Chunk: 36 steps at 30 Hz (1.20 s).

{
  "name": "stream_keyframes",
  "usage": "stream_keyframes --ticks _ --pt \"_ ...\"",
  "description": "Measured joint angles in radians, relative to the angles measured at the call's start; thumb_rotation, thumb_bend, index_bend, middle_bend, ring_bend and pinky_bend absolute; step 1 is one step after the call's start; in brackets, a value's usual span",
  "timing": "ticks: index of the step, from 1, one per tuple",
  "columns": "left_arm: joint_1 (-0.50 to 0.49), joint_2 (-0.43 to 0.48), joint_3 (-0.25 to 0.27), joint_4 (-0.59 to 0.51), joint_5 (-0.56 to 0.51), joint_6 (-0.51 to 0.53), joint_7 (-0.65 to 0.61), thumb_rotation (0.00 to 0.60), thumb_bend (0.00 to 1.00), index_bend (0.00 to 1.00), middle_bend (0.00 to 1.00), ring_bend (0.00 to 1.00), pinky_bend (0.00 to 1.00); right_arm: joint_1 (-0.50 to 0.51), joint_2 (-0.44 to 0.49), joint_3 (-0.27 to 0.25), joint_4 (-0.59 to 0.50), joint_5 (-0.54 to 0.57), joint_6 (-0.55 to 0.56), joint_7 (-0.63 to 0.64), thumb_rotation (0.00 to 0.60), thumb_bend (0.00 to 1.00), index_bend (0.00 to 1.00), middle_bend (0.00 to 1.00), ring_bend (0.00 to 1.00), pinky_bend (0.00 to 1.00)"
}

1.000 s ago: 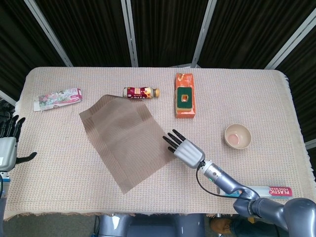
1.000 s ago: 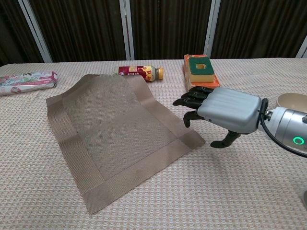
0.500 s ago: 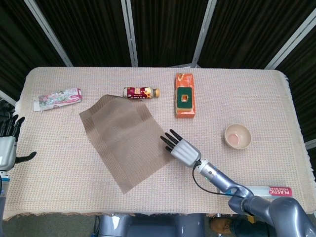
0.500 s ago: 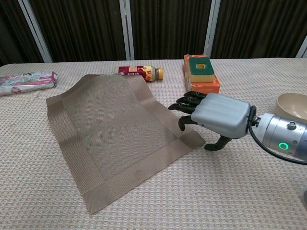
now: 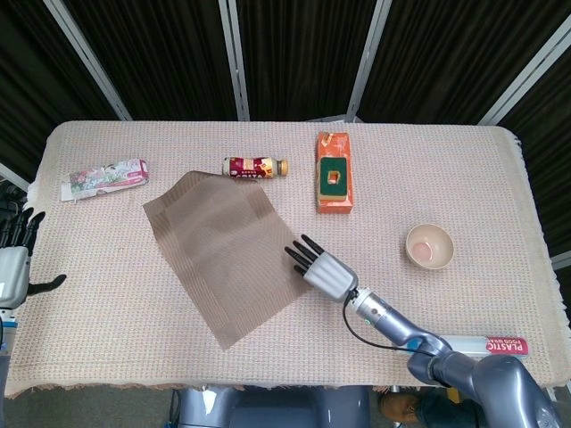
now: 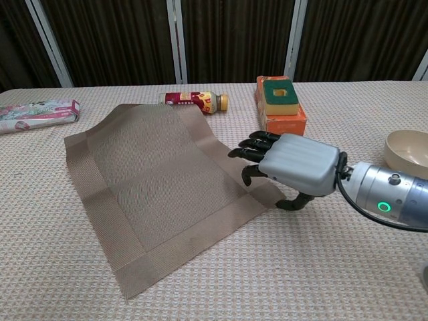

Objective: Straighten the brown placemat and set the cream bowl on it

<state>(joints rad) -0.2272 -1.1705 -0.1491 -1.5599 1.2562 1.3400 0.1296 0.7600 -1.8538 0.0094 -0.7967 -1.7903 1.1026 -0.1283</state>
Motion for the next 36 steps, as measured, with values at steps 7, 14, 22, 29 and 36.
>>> stream_keyframes --ticks 7,14,22,29,36 --pt "0.0 0.002 0.001 -0.003 0.001 -0.002 -0.005 0.6 0.05 0.0 0.0 0.0 0.0 0.003 -0.026 0.02 0.005 0.045 -0.012 0.052 0.6 0.22 0.35 0.06 0.0 0.0" --pt "0.0 0.004 0.001 -0.004 0.001 -0.003 -0.009 0.6 0.05 0.0 0.0 0.0 0.0 0.01 -0.051 0.022 0.033 0.06 -0.005 0.084 0.6 0.3 0.47 0.12 0.0 0.0" --pt "0.0 0.005 0.002 -0.008 0.004 -0.003 -0.012 0.6 0.05 0.0 0.0 0.0 0.0 0.011 -0.062 0.004 0.051 0.046 0.037 0.099 0.6 0.33 0.6 0.18 0.0 0.0" --pt "-0.001 0.006 0.007 -0.013 0.013 -0.005 -0.015 0.6 0.05 0.0 0.0 0.0 0.0 0.002 -0.036 -0.043 0.031 -0.008 0.115 0.108 0.6 0.33 0.61 0.21 0.0 0.0" --pt "0.003 0.012 0.012 -0.025 0.024 0.001 -0.021 0.6 0.05 0.0 0.0 0.0 0.0 -0.043 0.082 -0.131 -0.045 -0.096 0.26 0.104 0.6 0.33 0.61 0.21 0.0 0.0"
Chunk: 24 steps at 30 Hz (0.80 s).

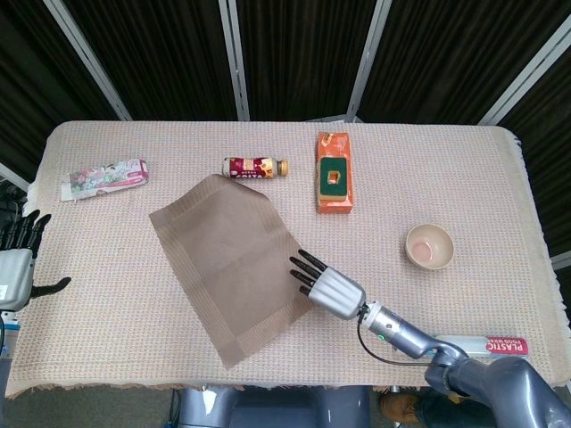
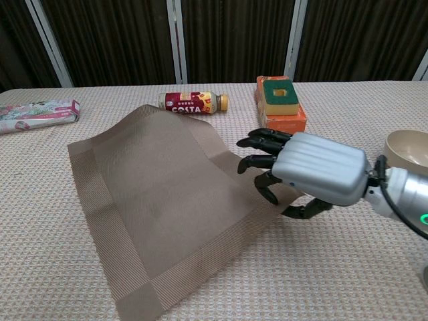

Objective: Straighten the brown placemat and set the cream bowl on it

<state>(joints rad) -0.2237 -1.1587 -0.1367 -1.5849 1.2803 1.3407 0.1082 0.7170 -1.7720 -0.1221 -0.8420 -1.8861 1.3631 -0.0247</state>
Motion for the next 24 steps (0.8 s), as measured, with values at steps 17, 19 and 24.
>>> stream_keyframes --ticks 17,19,24 --pt "0.008 0.004 0.009 -0.014 0.013 0.014 0.005 0.6 0.05 0.0 0.0 0.0 0.0 0.028 0.242 -0.055 0.092 -0.112 0.057 -0.142 0.6 0.33 0.61 0.23 0.0 0.0" --pt "0.008 0.004 0.008 -0.011 0.01 0.011 0.004 0.6 0.05 0.0 0.0 0.0 0.0 0.057 0.231 -0.039 0.12 -0.106 0.029 -0.139 0.6 0.33 0.61 0.23 0.0 0.0" --pt "0.006 0.005 0.007 -0.005 0.007 0.005 -0.003 0.6 0.05 0.0 0.0 0.0 0.0 0.087 0.203 -0.018 0.149 -0.091 -0.006 -0.139 0.6 0.16 0.39 0.2 0.0 0.0"
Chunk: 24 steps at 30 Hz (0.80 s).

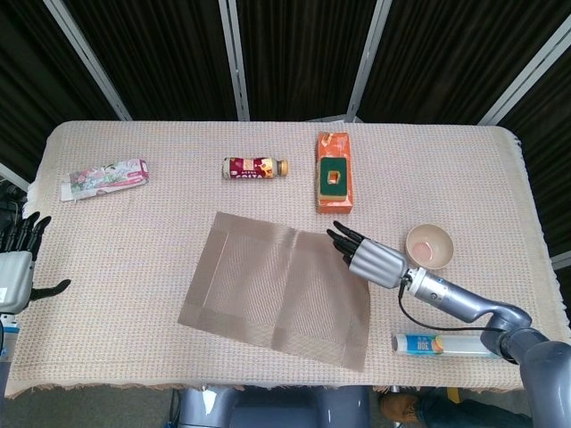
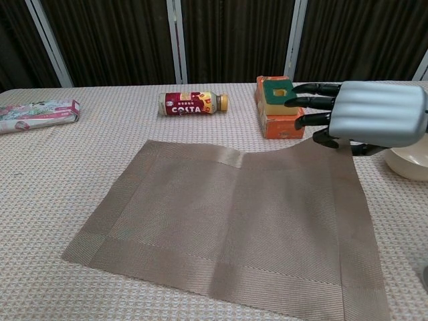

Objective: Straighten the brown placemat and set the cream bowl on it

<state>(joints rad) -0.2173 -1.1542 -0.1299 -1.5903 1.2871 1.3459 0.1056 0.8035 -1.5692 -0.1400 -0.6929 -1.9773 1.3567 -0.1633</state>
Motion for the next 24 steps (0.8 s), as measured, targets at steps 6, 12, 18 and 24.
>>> stream_keyframes --ticks 6,12,18,24 --pt "-0.001 0.004 0.0 0.005 0.001 -0.006 -0.013 0.6 0.05 0.0 0.0 0.0 0.0 -0.017 -0.023 0.027 0.014 0.025 0.042 -0.037 0.6 0.0 0.0 0.0 0.0 0.0" --pt "-0.001 0.004 0.008 0.006 0.021 -0.005 -0.015 0.6 0.05 0.0 0.0 0.0 0.0 -0.081 -0.016 0.09 -0.074 0.1 0.157 -0.056 0.6 0.0 0.0 0.0 0.0 0.0" --pt "-0.01 -0.007 0.03 0.023 0.087 -0.005 -0.026 0.6 0.06 0.0 0.0 0.0 0.0 -0.163 0.054 0.13 -0.281 0.183 0.212 -0.061 0.6 0.0 0.0 0.0 0.0 0.0" --pt "-0.039 -0.05 0.054 0.092 0.172 -0.019 -0.044 0.6 0.08 0.01 0.0 0.0 0.0 -0.281 0.188 0.15 -0.582 0.296 0.25 -0.068 0.6 0.0 0.0 0.0 0.0 0.0"
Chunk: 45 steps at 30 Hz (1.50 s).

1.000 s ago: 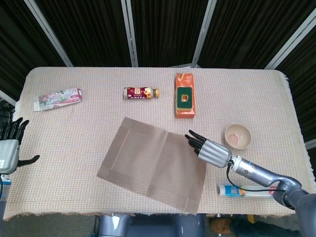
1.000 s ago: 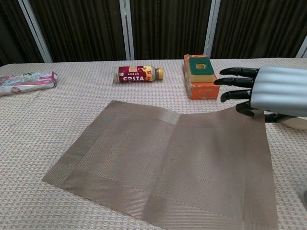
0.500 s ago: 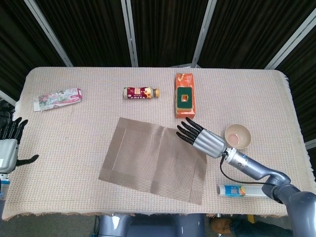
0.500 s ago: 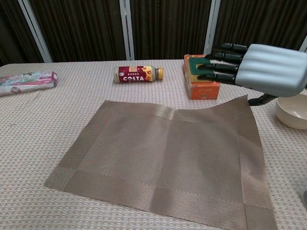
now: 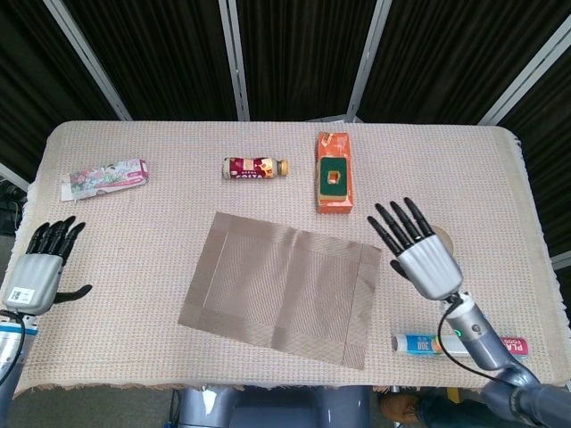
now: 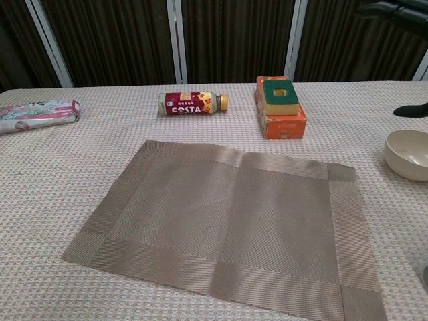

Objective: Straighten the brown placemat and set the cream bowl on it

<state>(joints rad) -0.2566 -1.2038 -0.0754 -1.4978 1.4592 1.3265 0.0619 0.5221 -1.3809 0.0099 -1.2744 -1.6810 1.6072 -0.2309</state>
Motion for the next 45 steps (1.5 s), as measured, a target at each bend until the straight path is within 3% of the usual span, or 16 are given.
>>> stream_keyframes --ticks 7,16,28,45 --pt "-0.067 -0.072 0.024 0.133 0.102 -0.043 -0.035 0.6 0.09 0.14 0.0 0.0 0.0 -0.177 0.151 -0.02 -0.239 0.135 0.035 0.017 0.6 0.0 0.0 0.0 0.0 0.0" --pt "-0.161 -0.219 0.075 0.337 0.245 -0.091 -0.079 0.6 0.1 0.22 0.0 0.0 0.0 -0.285 0.173 -0.047 -0.35 0.217 0.046 0.087 0.6 0.0 0.0 0.0 0.0 0.0" --pt "-0.223 -0.394 0.117 0.523 0.292 -0.115 -0.107 0.6 0.11 0.25 0.0 0.0 0.0 -0.336 0.153 -0.038 -0.345 0.185 0.051 0.06 0.6 0.0 0.0 0.0 0.0 0.0" --pt "-0.257 -0.486 0.14 0.57 0.29 -0.121 -0.141 0.6 0.11 0.26 0.0 0.0 0.0 -0.363 0.153 -0.003 -0.343 0.145 0.05 0.054 0.6 0.0 0.0 0.0 0.0 0.0"
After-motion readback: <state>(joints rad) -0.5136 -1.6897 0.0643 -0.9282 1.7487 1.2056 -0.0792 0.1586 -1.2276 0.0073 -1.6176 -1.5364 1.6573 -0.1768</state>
